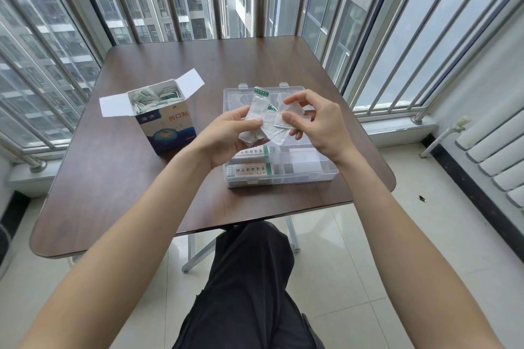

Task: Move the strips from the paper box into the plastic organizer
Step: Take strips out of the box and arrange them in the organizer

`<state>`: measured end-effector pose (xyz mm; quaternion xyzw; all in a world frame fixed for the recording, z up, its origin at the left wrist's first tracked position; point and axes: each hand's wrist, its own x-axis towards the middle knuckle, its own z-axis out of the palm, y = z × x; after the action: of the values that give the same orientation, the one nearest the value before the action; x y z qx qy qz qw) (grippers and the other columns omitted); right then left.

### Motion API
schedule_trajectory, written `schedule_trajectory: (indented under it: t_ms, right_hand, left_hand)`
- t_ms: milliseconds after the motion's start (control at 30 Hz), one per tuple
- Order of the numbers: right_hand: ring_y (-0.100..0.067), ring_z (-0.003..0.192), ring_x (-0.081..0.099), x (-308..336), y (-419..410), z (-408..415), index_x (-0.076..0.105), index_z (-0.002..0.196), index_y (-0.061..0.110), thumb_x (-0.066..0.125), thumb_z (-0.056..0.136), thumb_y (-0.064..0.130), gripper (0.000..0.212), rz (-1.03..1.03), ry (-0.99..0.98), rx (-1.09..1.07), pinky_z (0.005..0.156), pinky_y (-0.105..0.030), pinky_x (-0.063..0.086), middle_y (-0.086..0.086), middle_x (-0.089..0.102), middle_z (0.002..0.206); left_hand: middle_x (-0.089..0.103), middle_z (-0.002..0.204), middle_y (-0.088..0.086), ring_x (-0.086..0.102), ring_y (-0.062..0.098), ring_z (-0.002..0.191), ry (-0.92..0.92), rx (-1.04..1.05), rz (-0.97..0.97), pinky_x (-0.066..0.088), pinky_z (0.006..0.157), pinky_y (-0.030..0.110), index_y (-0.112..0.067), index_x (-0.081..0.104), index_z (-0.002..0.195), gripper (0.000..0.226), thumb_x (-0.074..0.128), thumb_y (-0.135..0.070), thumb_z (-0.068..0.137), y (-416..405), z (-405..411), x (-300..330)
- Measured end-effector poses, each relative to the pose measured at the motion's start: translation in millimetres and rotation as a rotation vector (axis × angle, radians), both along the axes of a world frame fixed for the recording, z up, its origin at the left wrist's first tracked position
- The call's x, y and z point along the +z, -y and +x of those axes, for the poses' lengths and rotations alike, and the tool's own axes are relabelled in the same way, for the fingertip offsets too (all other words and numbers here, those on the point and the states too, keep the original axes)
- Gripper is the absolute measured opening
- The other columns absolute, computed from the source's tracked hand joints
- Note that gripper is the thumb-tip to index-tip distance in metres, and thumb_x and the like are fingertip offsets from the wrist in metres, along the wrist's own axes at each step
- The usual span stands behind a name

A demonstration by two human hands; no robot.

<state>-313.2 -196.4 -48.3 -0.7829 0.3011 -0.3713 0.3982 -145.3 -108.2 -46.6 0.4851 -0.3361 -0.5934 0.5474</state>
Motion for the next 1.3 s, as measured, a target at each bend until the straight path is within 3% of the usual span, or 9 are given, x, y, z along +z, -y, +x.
schedule_trajectory:
  t_ms: [233,400,467,633,733,833,1033,1200,1300]
  right_hand:
    - [-0.022,0.057,0.069,-8,2,-18,0.055,0.095,0.006,0.067,0.087,0.012,0.016,0.117,0.013,0.021,0.051,-0.026,0.055,-0.007,0.065,0.078]
    - [-0.026,0.054,0.068,-16,9,-37,0.062,0.101,0.009,0.066,0.088,0.017,0.016,0.191,0.028,-0.040,0.048,-0.027,0.052,-0.011,0.065,0.093]
    - [-0.027,0.054,0.067,-17,13,-42,0.063,0.092,0.012,0.066,0.088,0.015,0.006,0.221,0.048,-0.065,0.048,-0.029,0.052,-0.008,0.064,0.088]
    - [-0.020,0.067,0.065,-17,23,-41,0.062,0.083,0.012,0.067,0.086,0.009,0.007,0.251,0.037,-0.017,0.065,-0.036,0.058,-0.009,0.065,0.078]
    - [-0.016,0.060,0.065,-16,23,-38,0.060,0.085,0.009,0.065,0.089,0.013,0.007,0.174,-0.068,-0.022,0.060,-0.030,0.056,-0.009,0.065,0.075]
    - [-0.004,0.044,0.055,-16,23,-34,0.060,0.088,0.007,0.063,0.090,0.021,0.014,-0.051,-0.237,-0.104,0.049,-0.015,0.044,0.001,0.059,0.064]
    - [-0.002,0.045,0.052,-13,31,-42,0.067,0.089,0.015,0.074,0.081,0.025,0.014,-0.241,-0.513,0.051,0.056,-0.014,0.037,0.014,0.054,0.068]
    - [-0.006,0.046,0.055,5,40,-49,0.064,0.092,0.021,0.071,0.083,0.017,0.012,-0.212,-0.771,0.211,0.057,-0.026,0.047,0.007,0.057,0.065]
    - [-0.008,0.061,0.057,7,42,-48,0.063,0.092,0.019,0.064,0.085,0.009,0.012,-0.265,-0.773,0.220,0.070,-0.035,0.053,0.003,0.064,0.075]
  left_hand:
    - [0.064,0.108,0.004,0.064,0.012,0.090,0.190,0.152,-0.057,0.055,0.075,0.021,-0.012,0.055,0.116,0.029,0.052,0.003,0.091,-3,-1,-6]
    - [0.064,0.106,0.004,0.063,0.011,0.092,0.247,0.155,-0.081,0.055,0.075,0.021,-0.016,0.055,0.113,0.027,0.051,0.002,0.092,-7,-2,-7]
    - [0.064,0.105,0.004,0.062,0.011,0.091,0.254,0.151,-0.088,0.055,0.076,0.021,-0.016,0.055,0.113,0.026,0.050,0.001,0.093,-7,-3,-6]
    - [0.064,0.105,0.003,0.062,0.011,0.092,0.260,0.175,-0.095,0.055,0.076,0.020,-0.014,0.054,0.114,0.025,0.048,0.000,0.095,-9,-4,-5]
    - [0.064,0.110,0.003,0.064,0.012,0.096,0.276,0.208,-0.101,0.054,0.075,0.020,-0.011,0.053,0.120,0.027,0.048,-0.002,0.095,-12,-2,-8]
    - [0.065,0.109,0.003,0.064,0.012,0.095,0.286,0.233,-0.104,0.054,0.074,0.020,-0.010,0.053,0.120,0.027,0.048,-0.001,0.095,-14,0,-11]
    - [0.065,0.115,0.006,0.064,0.013,0.099,0.306,0.235,-0.085,0.053,0.077,0.022,-0.009,0.052,0.125,0.030,0.049,-0.003,0.095,-16,5,-15]
    - [0.064,0.110,0.007,0.064,0.010,0.091,0.288,0.234,-0.085,0.054,0.074,0.019,-0.008,0.053,0.120,0.027,0.048,0.000,0.095,-14,-1,-13]
    - [0.065,0.110,0.007,0.063,0.014,0.093,0.283,0.215,-0.077,0.054,0.075,0.020,-0.011,0.055,0.116,0.024,0.049,-0.001,0.095,-12,-7,-13]
